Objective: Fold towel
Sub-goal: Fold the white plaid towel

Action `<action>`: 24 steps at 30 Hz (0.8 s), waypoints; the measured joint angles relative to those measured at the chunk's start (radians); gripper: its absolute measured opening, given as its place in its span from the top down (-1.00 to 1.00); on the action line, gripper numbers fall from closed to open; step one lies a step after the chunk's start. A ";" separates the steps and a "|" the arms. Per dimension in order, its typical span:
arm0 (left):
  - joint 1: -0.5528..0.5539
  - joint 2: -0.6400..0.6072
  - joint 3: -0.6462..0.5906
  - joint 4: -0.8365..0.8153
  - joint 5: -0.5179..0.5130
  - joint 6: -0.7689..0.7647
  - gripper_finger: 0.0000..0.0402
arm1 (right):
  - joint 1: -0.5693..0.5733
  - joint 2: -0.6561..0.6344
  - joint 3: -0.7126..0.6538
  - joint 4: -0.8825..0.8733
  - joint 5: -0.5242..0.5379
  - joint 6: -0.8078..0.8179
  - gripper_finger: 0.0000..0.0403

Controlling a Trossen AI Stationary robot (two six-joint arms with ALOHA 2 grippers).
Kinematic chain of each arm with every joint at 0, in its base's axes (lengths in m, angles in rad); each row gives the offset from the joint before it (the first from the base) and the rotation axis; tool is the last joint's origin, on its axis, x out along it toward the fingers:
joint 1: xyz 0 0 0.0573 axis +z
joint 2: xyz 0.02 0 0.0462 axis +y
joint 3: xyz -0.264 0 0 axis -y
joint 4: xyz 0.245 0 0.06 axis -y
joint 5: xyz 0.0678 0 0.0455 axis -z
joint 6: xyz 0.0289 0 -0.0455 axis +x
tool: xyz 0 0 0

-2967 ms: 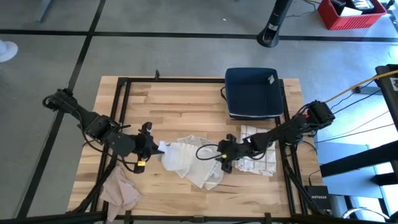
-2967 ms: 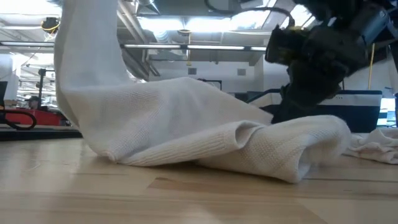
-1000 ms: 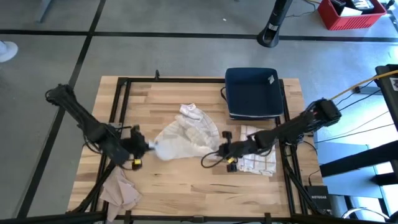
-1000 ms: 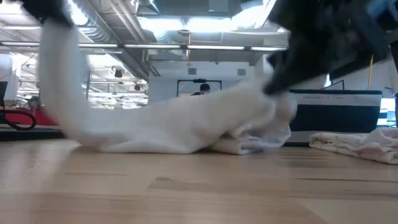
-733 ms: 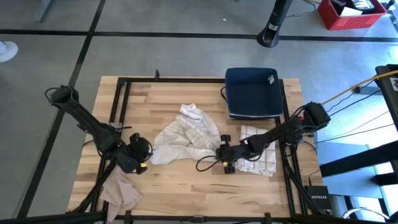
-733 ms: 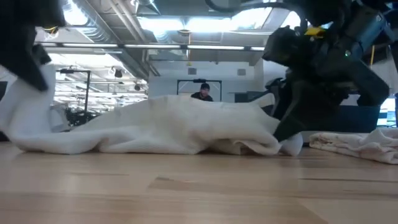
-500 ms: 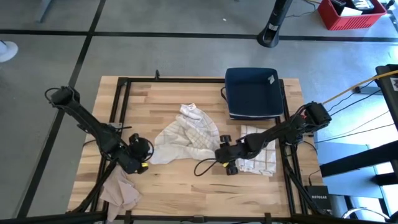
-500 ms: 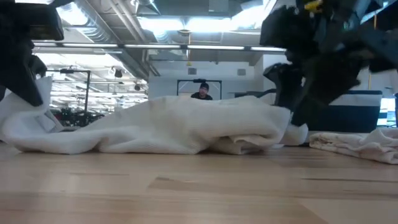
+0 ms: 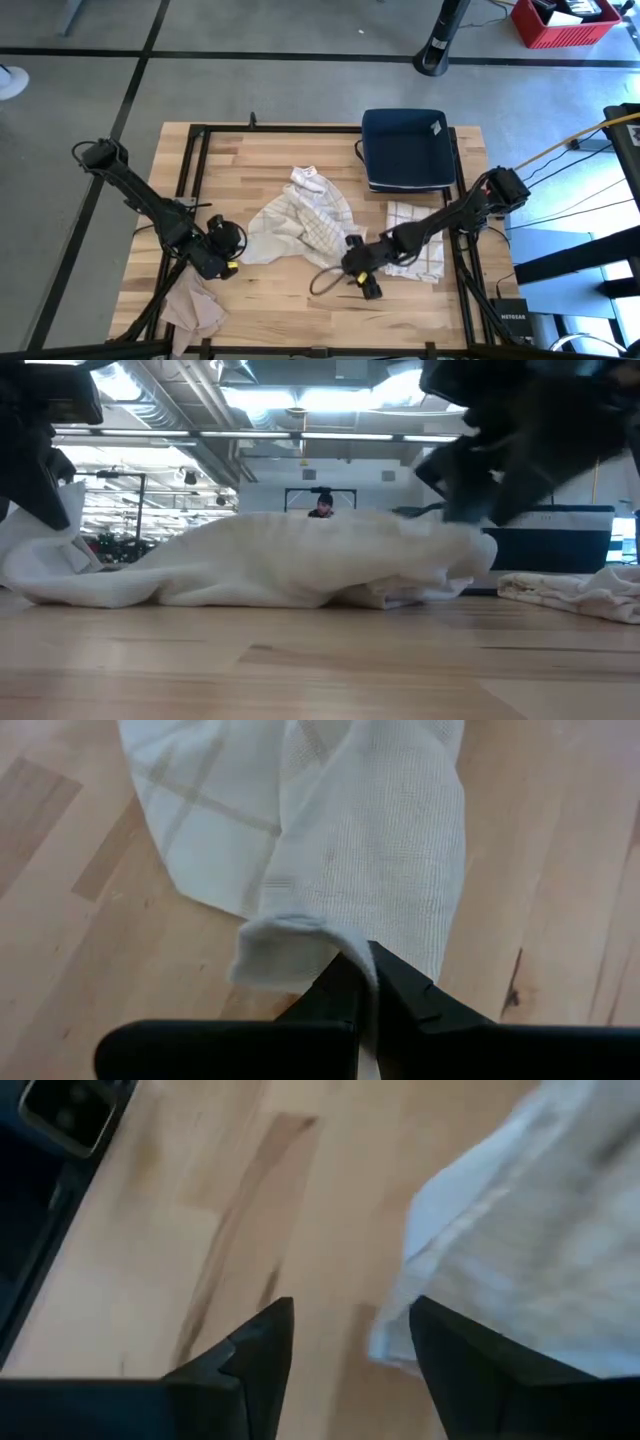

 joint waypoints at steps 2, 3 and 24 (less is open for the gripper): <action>0.000 0.000 0.000 0.000 0.000 -0.002 0.97 | 0.021 0.023 0.000 0.008 0.010 0.001 0.03; 0.000 0.000 0.000 0.000 0.000 -0.002 0.97 | 0.028 0.030 0.000 0.008 0.023 0.008 0.04; 0.000 -0.001 0.002 0.050 -0.004 0.005 0.97 | 0.061 0.085 0.006 0.019 0.241 0.000 0.56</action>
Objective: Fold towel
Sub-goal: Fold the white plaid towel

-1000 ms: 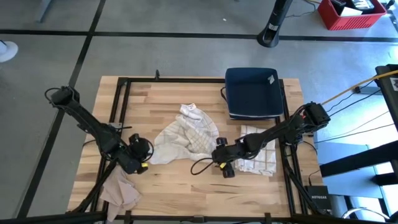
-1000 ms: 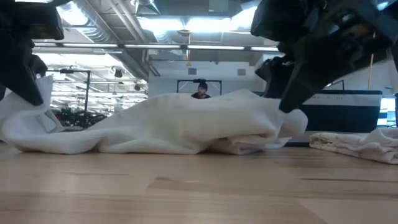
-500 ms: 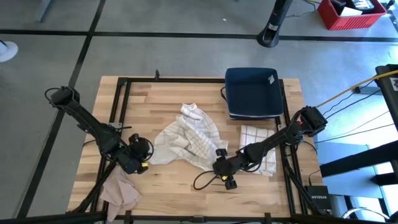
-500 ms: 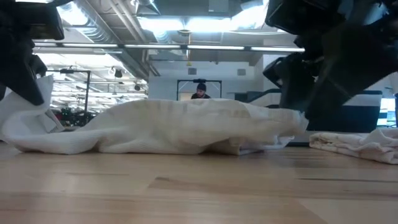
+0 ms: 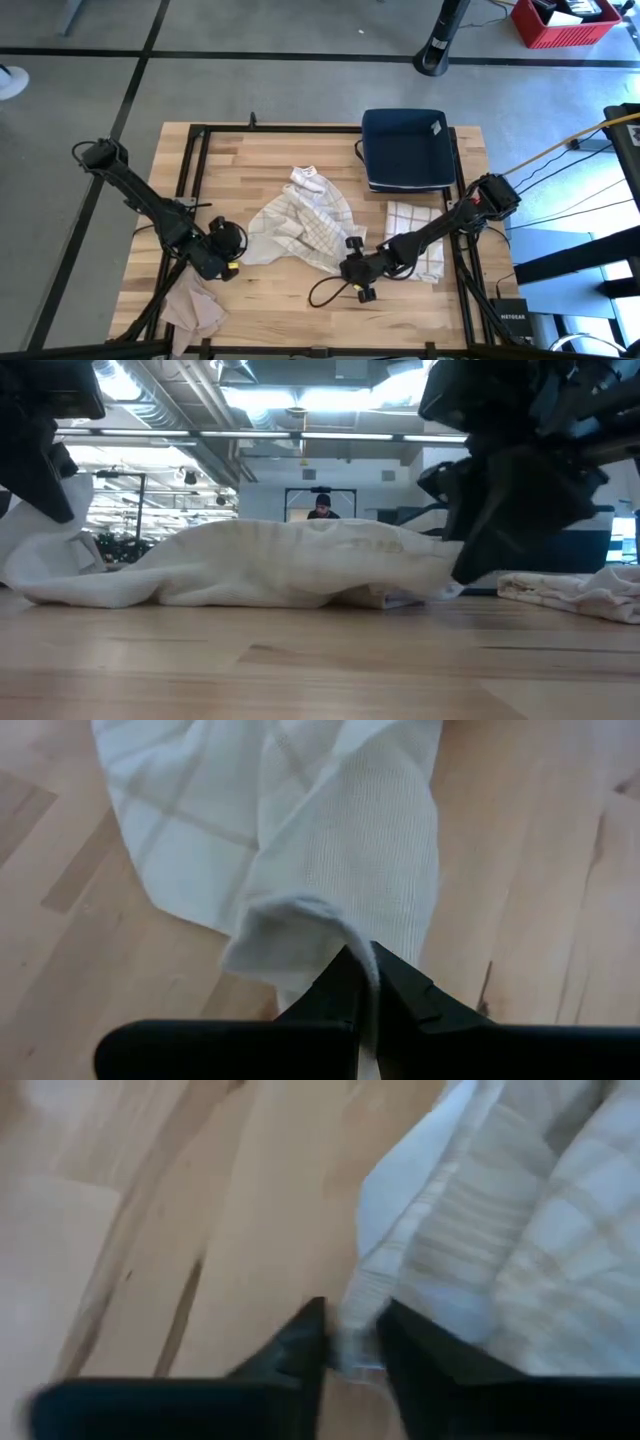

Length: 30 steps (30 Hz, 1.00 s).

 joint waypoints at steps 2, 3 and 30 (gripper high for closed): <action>0.000 -0.008 0.014 -0.015 0.005 0.014 0.97 | 0.005 -0.019 0.013 -0.052 0.007 -0.001 0.84; 0.000 -0.013 0.031 -0.015 0.005 0.030 0.97 | 0.006 -0.031 0.024 -0.079 0.016 -0.004 0.92; 0.002 -0.161 0.830 -0.436 -0.774 0.890 0.97 | -0.119 -0.724 0.337 -0.515 0.625 -0.218 0.96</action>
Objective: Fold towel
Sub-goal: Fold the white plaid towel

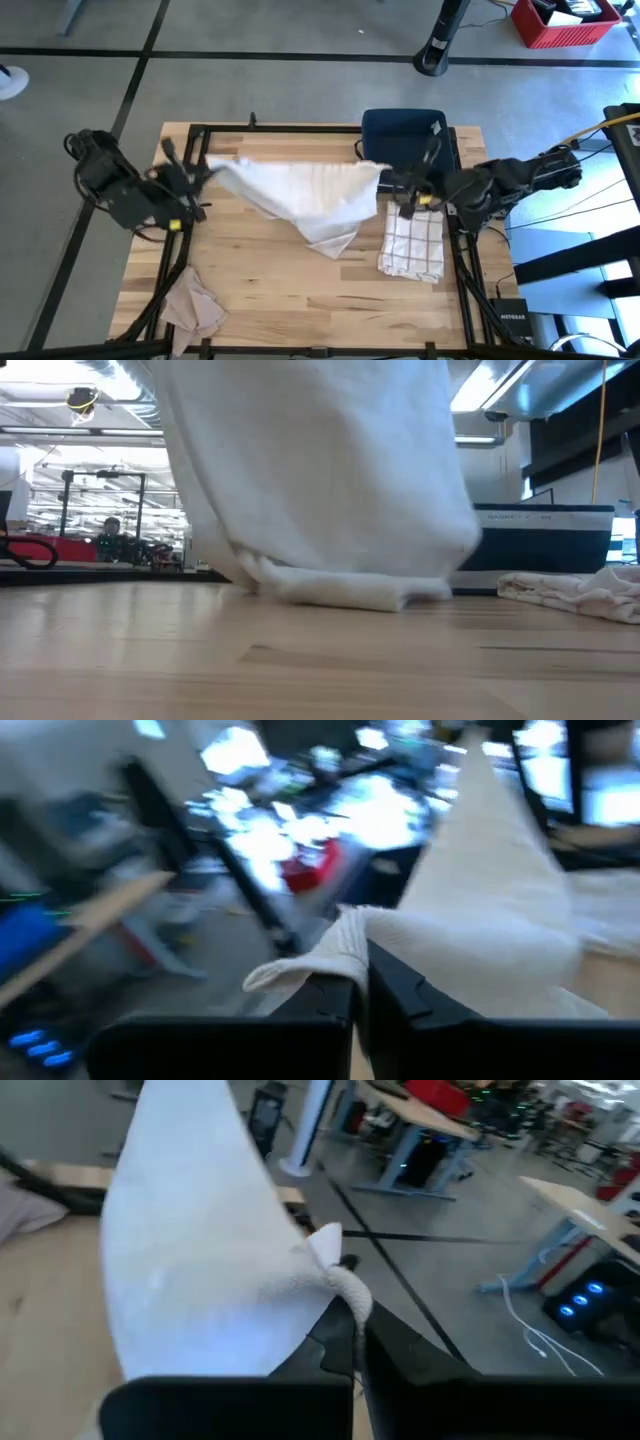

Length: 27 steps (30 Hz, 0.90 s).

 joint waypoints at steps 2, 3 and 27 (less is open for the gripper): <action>0.000 -0.027 0.000 0.001 -0.105 0.026 0.97 | -0.033 -0.012 0.001 0.000 0.000 -0.005 0.97; 0.000 -0.039 0.000 0.001 -0.152 0.037 0.97 | -0.049 -0.013 0.001 -0.001 0.000 -0.006 0.96; 0.000 -0.112 -0.006 -0.037 0.176 0.031 0.98 | -0.231 -0.008 0.001 0.094 -0.178 -0.127 0.95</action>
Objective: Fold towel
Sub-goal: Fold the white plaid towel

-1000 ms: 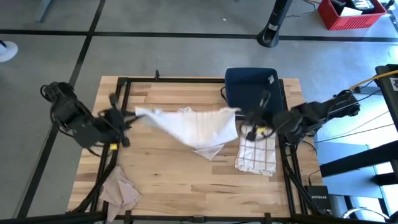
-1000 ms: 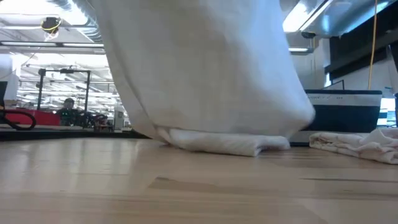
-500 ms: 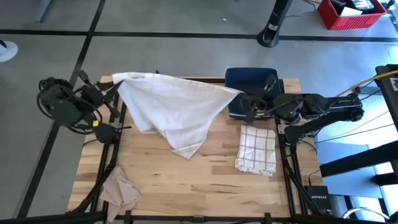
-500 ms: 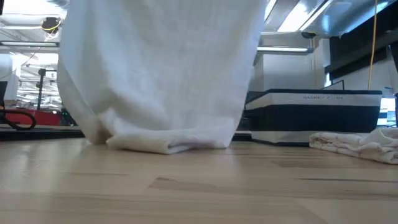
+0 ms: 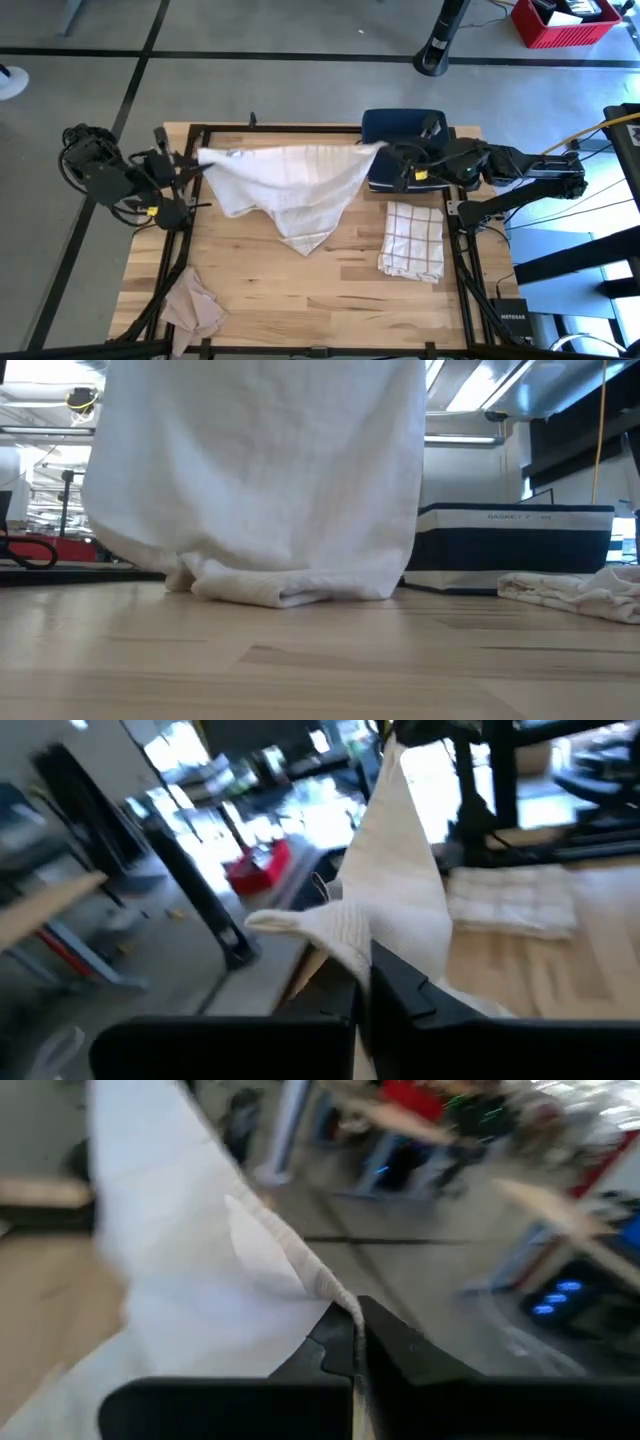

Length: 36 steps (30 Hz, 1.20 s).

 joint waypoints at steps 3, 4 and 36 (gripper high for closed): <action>0.000 0.022 -0.034 -0.101 0.064 -0.151 0.99 | 0.001 0.019 -0.001 -0.119 -0.097 0.073 0.97; 0.000 0.031 -0.053 -0.122 0.086 -0.206 0.99 | 0.003 0.027 -0.010 -0.150 -0.123 0.099 0.97; 0.046 0.691 -0.534 0.285 0.814 -0.733 0.54 | 0.283 0.257 -0.538 0.267 -0.191 0.372 0.97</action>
